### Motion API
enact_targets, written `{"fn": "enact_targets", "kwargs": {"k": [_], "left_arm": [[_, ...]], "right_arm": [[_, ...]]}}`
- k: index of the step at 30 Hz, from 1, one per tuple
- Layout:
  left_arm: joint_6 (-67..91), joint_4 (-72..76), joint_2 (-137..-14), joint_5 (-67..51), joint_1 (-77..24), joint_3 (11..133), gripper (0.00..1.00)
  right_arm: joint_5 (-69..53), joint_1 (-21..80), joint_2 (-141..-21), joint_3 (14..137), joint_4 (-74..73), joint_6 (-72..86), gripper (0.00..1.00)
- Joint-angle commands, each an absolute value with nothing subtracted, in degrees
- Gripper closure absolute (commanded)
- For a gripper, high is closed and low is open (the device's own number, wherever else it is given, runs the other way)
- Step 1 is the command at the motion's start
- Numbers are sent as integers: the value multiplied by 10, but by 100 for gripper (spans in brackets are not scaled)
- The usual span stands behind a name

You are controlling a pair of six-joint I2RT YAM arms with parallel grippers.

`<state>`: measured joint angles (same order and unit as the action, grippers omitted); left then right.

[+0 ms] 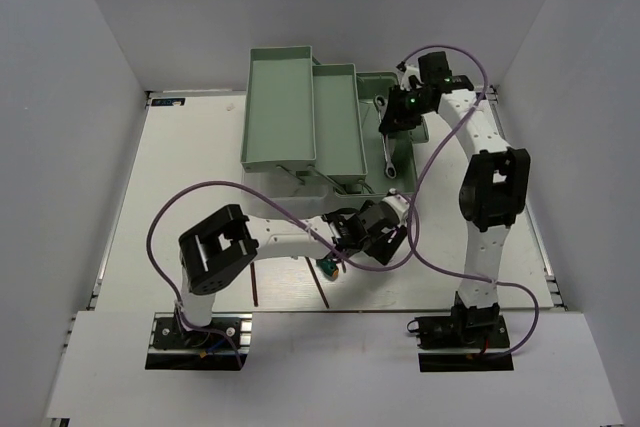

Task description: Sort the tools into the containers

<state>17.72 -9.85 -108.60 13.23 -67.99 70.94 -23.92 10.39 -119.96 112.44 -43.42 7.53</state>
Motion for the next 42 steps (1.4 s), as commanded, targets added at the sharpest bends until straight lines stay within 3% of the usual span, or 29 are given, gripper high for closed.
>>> {"fn": "enact_targets", "kwargs": {"k": [1,3,6,8,9,10,13,16,22,26,29,30,32,33,34,35,38,39,40,41,42], "left_arm": [[179,-74,-1102,159,-682,755,19],[179,-83,-1130,159,-682,786,19],[174,-65,-1146,142,-682,793,20],[174,-65,-1163,135,-682,807,21],[174,-65,-1169,134,-682,814,21],[174,-65,-1176,134,-682,829,24],[169,-87,-1202,141,-682,854,28],[158,-94,-1223,134,-682,870,30],[163,-162,-1259,159,-682,914,45],[170,-182,-1267,159,-687,908,68],[170,-192,-1267,154,-687,899,78],[170,-199,-1262,148,-687,893,84],[170,-200,-1245,142,-693,881,90],[170,-194,-1237,133,-693,870,97],[170,-194,-1226,127,-693,870,100],[170,-188,-1204,120,-698,863,100],[170,-188,-1173,120,-698,868,100],[164,-188,-1149,114,-698,868,100],[164,-188,-1137,114,-698,868,100],[158,-183,-1126,114,-698,876,100],[158,-183,-1115,114,-698,885,100]], "right_arm": [[-255,112,-1187,1167,-421,86,55],[-250,108,-1181,1166,-430,77,32],[-174,96,-1130,1130,-418,66,24],[-129,85,-1072,1108,-414,55,11],[-101,82,-1057,1056,-410,57,11],[-105,59,-1020,1032,-389,60,43],[-129,26,-943,926,-373,54,100],[-156,-12,-889,843,-375,53,100],[-194,-65,-796,689,-351,60,100],[-233,-104,-767,636,-338,71,100],[-255,-121,-756,630,-340,74,100],[-257,-129,-752,628,-340,75,95],[-267,-142,-748,620,-339,71,74],[-271,-154,-741,616,-339,70,58],[-272,-157,-737,611,-336,62,19],[-269,-163,-718,591,-331,63,10],[-291,-191,-681,543,-289,56,10],[-300,-207,-672,532,-280,55,16],[-325,-212,-665,514,-263,53,58],[-327,-222,-648,504,-252,56,82],[-328,-225,-644,499,-249,56,100]]}}
